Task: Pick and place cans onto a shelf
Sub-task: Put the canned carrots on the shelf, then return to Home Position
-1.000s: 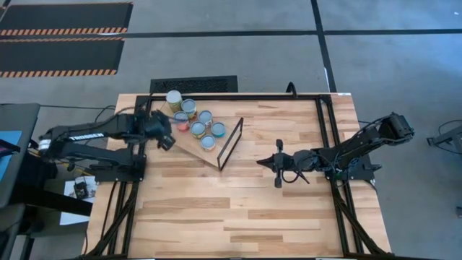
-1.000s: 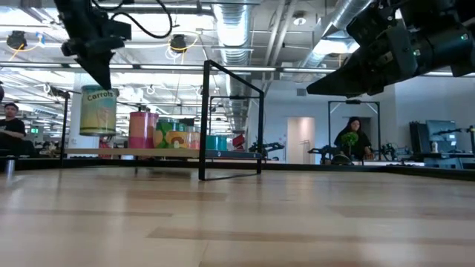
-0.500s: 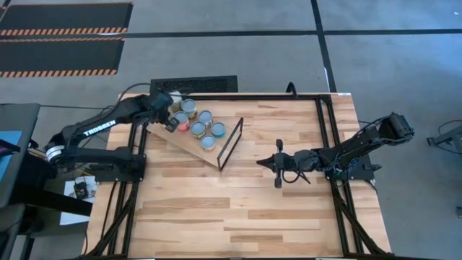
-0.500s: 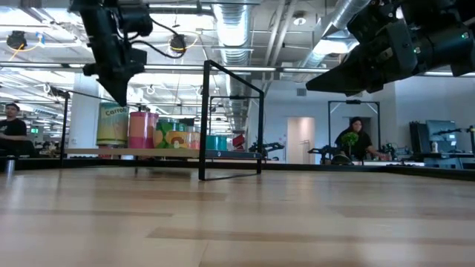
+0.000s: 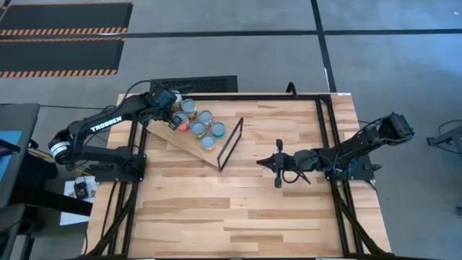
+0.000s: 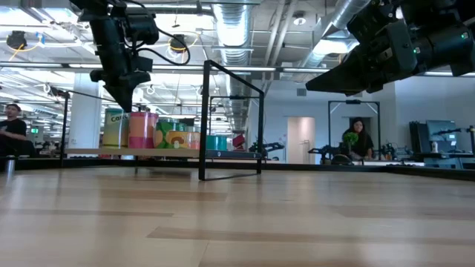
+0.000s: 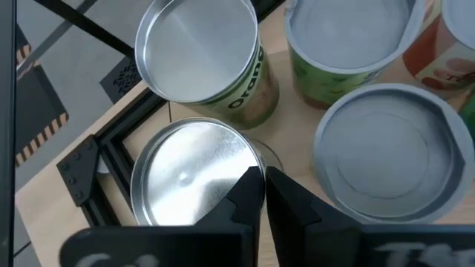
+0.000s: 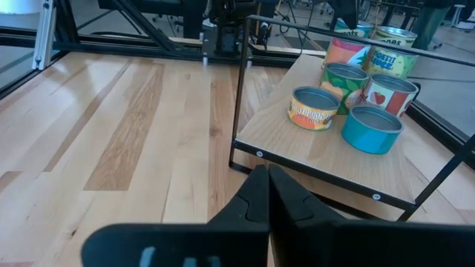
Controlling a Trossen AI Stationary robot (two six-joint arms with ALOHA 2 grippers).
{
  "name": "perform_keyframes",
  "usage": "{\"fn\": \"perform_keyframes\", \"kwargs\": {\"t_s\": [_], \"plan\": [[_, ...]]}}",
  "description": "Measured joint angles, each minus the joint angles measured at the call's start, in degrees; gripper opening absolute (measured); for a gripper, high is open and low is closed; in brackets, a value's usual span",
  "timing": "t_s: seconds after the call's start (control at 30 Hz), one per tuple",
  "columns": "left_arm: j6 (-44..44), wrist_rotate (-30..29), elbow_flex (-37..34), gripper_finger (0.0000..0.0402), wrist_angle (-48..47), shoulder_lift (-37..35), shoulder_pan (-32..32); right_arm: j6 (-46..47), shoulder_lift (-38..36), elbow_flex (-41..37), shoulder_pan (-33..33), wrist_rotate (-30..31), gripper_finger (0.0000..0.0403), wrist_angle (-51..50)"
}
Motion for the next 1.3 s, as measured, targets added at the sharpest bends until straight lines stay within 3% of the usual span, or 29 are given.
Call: {"fn": "perform_keyframes", "kwargs": {"t_s": [0.5, 0.83, 0.97, 1.3], "plan": [[3.2, 0.0, 0.9, 0.0061, 0.2, -0.7, 0.0, -0.2, 0.0, 0.0, 0.0, -0.1, 0.001, 0.0], [3.7, 2.0, 0.2, 0.0062, 1.9, -12.5, -3.2, -1.1, 0.0, 0.0, 1.0, -0.1, 0.0011, 0.2], [1.6, 4.0, -5.3, 0.0055, 7.9, -19.6, -9.5, -1.1, 0.0, 0.0, 1.0, -0.1, 0.0011, 0.2], [4.4, 5.5, -22.3, 0.0014, 38.4, -29.8, -27.7, -2.4, 0.0, 0.0, 1.0, -0.1, 0.0011, 0.5]]}}
